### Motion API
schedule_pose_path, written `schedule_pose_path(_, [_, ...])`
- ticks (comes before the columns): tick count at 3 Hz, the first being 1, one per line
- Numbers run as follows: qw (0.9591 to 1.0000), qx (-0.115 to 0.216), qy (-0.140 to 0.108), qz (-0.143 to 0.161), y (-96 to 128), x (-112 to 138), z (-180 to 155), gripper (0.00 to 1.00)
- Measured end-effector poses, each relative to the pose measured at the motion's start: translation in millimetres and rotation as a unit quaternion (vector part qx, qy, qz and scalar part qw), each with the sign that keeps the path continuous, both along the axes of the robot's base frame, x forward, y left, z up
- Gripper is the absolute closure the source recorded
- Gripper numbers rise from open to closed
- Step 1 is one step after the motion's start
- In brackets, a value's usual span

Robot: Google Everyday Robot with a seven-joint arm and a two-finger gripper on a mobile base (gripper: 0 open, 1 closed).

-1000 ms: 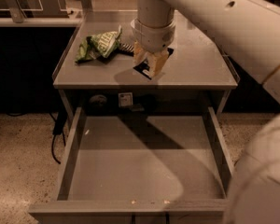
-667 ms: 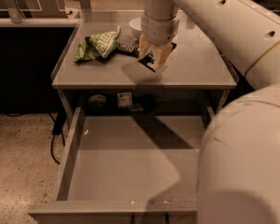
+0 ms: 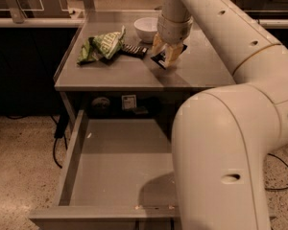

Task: Pick rxbar blueberry from top drawer and place on counter

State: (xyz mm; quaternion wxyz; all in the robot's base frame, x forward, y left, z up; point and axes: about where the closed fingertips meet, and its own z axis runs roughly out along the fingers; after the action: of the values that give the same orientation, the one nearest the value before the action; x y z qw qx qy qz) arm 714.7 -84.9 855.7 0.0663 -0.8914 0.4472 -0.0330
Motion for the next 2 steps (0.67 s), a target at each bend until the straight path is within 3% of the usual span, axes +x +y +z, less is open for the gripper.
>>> schedule_pose_path(1, [0.9989,0.038,0.008,-0.024,-10,20,-21,1.0])
schedule_pose_path(2, [0.9985,0.05,-0.01,-0.02,0,33,-21,1.0])
